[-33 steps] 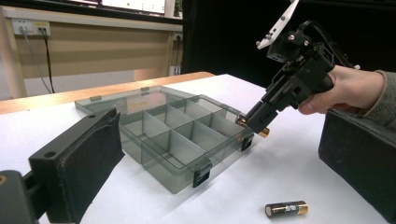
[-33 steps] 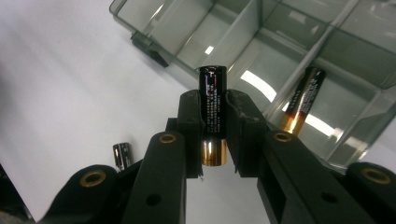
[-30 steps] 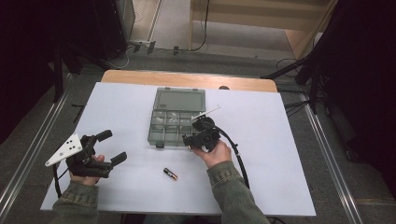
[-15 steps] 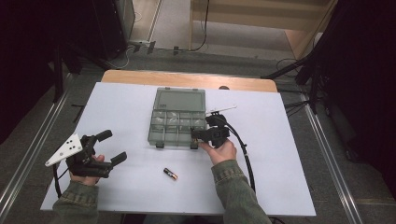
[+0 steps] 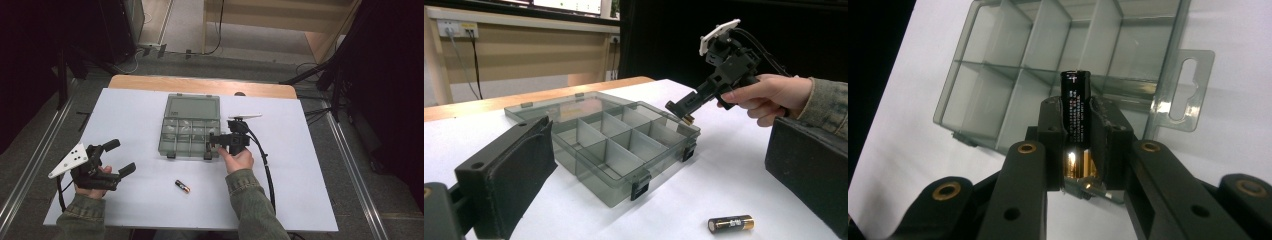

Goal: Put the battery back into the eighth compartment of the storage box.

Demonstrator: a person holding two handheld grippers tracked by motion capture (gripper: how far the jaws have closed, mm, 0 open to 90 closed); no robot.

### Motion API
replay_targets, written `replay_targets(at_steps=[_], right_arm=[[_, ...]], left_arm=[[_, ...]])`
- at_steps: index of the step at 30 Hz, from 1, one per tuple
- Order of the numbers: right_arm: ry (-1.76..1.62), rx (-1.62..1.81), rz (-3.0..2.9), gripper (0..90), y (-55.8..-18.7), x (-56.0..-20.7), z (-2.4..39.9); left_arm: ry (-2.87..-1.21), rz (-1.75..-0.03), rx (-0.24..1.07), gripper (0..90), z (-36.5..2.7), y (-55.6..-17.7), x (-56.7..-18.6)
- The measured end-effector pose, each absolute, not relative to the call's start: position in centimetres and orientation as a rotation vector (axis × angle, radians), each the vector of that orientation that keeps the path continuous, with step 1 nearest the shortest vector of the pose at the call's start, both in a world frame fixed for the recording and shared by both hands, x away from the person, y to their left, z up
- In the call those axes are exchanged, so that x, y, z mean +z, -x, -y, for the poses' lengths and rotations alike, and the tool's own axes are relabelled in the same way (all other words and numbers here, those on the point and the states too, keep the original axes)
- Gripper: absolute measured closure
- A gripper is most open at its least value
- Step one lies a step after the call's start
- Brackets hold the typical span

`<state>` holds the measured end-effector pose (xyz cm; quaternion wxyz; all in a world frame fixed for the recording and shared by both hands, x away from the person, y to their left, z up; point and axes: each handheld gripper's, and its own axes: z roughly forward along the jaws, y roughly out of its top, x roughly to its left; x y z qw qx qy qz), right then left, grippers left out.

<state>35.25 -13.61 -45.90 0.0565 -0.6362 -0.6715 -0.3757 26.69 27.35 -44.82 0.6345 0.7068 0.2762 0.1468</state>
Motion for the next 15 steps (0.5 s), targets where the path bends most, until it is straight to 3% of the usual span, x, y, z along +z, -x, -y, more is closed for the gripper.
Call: replay_targets(at_steps=[4, 5, 6, 7, 8, 9, 10, 11, 15], right_arm=[[1.934, -1.144, 2.019, 73.7, -35.3, -46.0, 13.6], [1.945, -1.167, 2.006, 48.5, -35.2, -45.8, 13.6], [1.945, -1.167, 2.006, 48.5, -35.2, -45.8, 13.6], [1.925, -1.192, 2.018, 30.2, -35.1, -45.5, 13.4], [1.925, -1.192, 2.018, 30.2, -35.1, -45.5, 13.4], [1.912, -1.21, 2.046, 12.7, -34.8, -45.2, 13.2], [1.912, -1.21, 2.046, 12.7, -34.8, -45.2, 13.2], [1.863, -1.223, 2.09, 0.0, -34.6, -45.0, 13.0], [1.797, -1.182, 2.204, 0.0, -34.0, -44.9, 12.2]], left_arm=[[-1.615, -0.632, 0.335, 0.0, -27.4, -26.7, -44.8], [-1.615, -0.632, 0.335, 0.0, -27.4, -26.7, -44.8], [-1.615, -0.632, 0.335, 0.0, -27.4, -26.7, -44.8], [-1.615, -0.631, 0.335, 0.0, -27.3, -26.7, -44.8], [-1.615, -0.631, 0.335, 0.0, -27.3, -26.7, -44.8], [-1.615, -0.631, 0.335, 0.0, -27.3, -26.7, -44.8], [-1.615, -0.631, 0.335, 0.0, -27.3, -26.7, -44.8], [-1.615, -0.632, 0.335, 0.0, -27.3, -26.7, -44.8], [-1.616, -0.632, 0.334, 0.0, -27.3, -26.7, -44.8]])
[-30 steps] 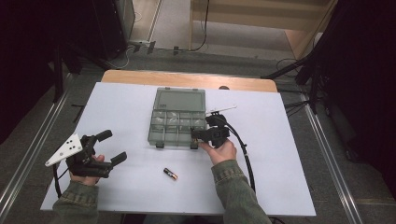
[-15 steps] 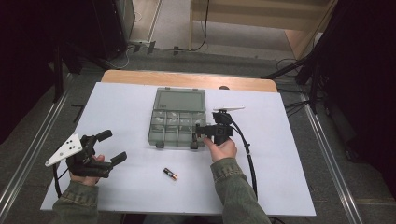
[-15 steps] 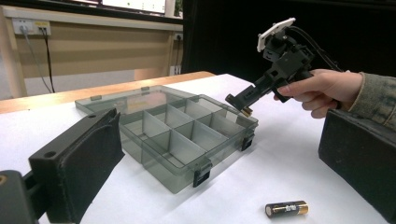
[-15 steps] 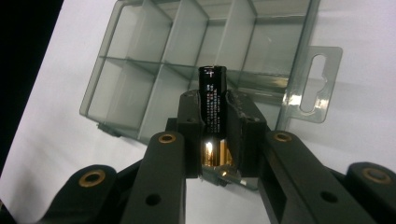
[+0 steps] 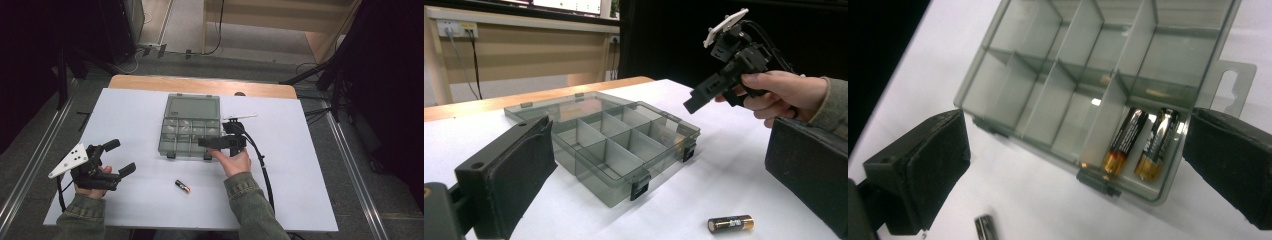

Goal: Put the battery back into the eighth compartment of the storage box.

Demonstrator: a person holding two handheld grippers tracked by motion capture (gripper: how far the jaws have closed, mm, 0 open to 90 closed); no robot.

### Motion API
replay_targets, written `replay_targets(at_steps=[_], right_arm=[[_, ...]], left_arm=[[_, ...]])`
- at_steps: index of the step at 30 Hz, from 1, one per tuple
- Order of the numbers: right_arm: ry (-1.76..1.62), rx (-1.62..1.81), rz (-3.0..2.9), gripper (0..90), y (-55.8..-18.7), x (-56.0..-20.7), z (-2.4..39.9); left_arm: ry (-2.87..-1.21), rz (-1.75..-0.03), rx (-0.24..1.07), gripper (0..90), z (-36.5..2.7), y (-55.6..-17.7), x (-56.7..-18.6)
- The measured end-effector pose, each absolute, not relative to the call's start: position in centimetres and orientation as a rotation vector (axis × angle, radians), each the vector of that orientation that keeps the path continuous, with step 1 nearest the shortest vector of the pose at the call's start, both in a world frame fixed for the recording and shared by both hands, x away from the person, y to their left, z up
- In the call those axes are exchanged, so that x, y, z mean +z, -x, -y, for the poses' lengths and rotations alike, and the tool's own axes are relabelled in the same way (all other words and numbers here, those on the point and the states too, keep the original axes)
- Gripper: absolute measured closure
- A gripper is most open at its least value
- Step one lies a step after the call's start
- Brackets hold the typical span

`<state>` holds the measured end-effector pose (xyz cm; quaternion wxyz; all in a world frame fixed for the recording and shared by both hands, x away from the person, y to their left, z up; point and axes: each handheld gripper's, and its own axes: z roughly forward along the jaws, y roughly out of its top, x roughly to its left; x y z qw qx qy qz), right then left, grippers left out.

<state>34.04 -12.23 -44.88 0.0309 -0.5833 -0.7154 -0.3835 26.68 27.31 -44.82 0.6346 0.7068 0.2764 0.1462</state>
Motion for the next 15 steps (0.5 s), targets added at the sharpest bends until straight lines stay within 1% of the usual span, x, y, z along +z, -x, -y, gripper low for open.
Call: replay_targets(at_steps=[15], right_arm=[[1.643, -1.13, 2.362, 0.0, -32.1, -44.4, 9.8]], left_arm=[[-1.618, -0.634, 0.336, 0.0, -27.3, -26.7, -44.8]])
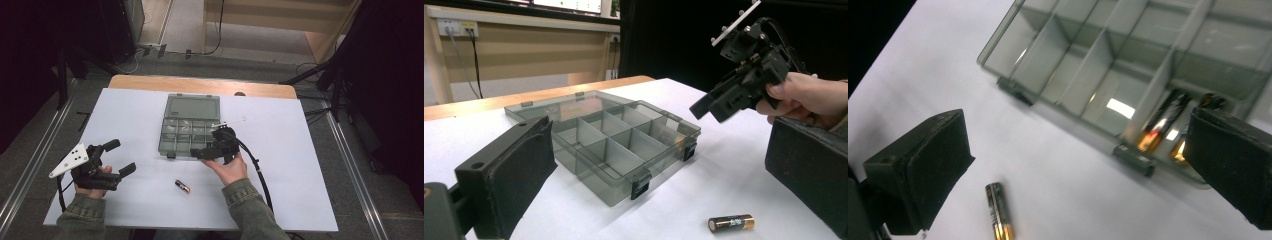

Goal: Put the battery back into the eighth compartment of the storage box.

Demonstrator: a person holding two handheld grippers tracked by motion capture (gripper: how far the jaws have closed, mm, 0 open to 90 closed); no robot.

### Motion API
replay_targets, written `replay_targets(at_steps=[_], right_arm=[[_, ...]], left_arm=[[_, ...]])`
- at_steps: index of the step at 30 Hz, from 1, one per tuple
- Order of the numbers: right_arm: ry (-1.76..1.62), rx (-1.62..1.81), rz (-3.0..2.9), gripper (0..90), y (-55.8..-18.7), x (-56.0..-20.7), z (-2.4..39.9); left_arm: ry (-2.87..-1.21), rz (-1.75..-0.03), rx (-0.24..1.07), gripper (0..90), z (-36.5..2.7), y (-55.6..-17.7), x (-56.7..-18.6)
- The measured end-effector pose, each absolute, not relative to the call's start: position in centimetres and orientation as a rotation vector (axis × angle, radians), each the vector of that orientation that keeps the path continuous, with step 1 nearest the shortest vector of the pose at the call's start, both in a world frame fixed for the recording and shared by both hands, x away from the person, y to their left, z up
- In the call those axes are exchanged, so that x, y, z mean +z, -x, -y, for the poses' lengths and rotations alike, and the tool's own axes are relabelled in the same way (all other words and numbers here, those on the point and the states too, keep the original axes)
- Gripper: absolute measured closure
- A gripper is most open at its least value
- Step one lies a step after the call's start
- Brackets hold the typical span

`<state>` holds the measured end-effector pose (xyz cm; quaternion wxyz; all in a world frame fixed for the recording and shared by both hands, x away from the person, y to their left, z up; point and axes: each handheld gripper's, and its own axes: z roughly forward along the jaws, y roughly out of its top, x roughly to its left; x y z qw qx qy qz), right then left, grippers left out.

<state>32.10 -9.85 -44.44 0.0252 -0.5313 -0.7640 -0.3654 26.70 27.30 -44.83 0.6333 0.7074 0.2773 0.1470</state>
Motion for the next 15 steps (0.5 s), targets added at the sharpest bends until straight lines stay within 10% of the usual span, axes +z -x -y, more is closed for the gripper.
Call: replay_targets(at_steps=[15], right_arm=[[1.516, -1.045, 2.473, 0.0, -30.8, -44.8, 7.2]], left_arm=[[-1.619, -0.634, 0.336, 0.0, -27.3, -26.7, -44.8]])
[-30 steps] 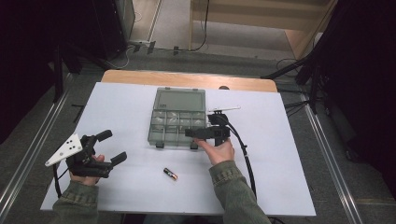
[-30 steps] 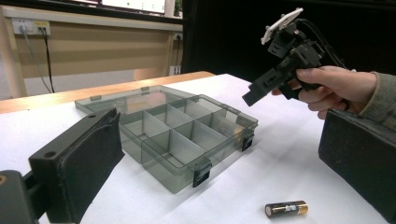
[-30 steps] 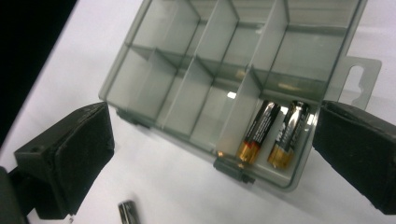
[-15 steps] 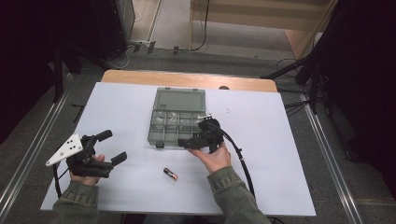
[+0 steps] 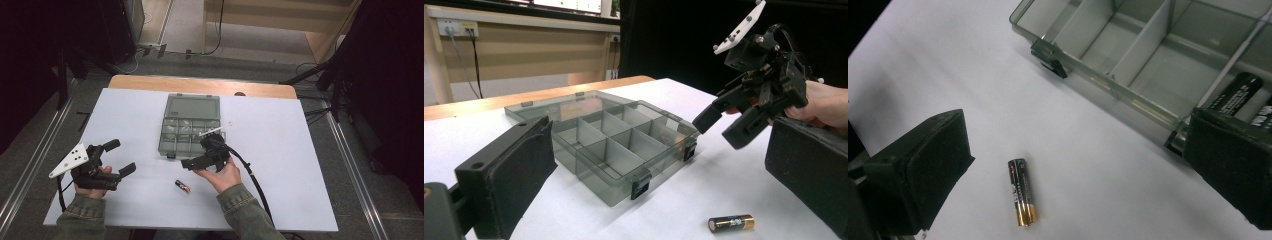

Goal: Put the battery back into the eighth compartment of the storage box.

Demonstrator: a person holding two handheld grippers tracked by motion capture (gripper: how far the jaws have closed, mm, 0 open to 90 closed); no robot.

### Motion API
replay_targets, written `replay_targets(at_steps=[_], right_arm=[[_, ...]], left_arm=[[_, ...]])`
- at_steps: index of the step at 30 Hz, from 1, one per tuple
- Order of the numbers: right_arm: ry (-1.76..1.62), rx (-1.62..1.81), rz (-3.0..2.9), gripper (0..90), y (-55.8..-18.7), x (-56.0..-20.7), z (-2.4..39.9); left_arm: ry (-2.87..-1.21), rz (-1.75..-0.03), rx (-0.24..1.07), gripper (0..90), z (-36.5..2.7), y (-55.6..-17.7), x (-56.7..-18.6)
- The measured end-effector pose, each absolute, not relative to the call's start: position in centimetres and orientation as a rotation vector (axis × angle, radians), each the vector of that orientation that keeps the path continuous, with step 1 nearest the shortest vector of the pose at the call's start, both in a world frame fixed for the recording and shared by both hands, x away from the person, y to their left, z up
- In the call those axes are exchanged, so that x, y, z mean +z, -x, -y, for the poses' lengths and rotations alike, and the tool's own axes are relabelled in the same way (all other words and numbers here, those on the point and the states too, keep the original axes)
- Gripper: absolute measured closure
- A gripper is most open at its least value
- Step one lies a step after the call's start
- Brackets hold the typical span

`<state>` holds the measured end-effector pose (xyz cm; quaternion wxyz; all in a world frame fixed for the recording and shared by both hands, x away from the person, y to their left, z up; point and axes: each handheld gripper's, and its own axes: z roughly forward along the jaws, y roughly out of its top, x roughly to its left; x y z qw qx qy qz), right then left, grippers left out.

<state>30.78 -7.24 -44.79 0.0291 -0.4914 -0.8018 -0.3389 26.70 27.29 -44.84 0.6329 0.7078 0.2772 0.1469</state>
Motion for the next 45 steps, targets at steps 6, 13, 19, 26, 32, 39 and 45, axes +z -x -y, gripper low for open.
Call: replay_targets(at_steps=[6, 13, 19, 26, 32, 39, 45], right_arm=[[1.416, -1.009, 2.493, 0.0, -30.5, -45.4, 5.8], [1.336, -0.953, 2.557, 0.0, -30.0, -45.7, 4.4], [1.283, -0.924, 2.567, 0.0, -29.8, -46.0, 3.8], [1.215, -0.859, 2.615, 0.0, -29.4, -46.4, 2.9], [1.174, -0.783, 2.654, 0.0, -29.1, -46.8, 2.1], [1.164, -0.688, 2.754, 1.6, -28.6, -47.1, 1.3], [1.141, -0.624, 2.839, 13.1, -28.1, -46.9, 0.7]], left_arm=[[-1.617, -0.633, 0.336, 0.0, -27.3, -26.7, -44.8], [-1.617, -0.633, 0.336, 0.0, -27.3, -26.7, -44.8], [-1.616, -0.633, 0.336, 0.0, -27.3, -26.7, -44.8], [-1.617, -0.633, 0.336, 0.0, -27.3, -26.7, -44.8], [-1.616, -0.633, 0.337, 0.0, -27.3, -26.7, -44.8], [-1.618, -0.634, 0.336, 0.0, -27.3, -26.7, -44.8], [-1.618, -0.633, 0.336, 0.0, -27.3, -26.7, -44.8]])
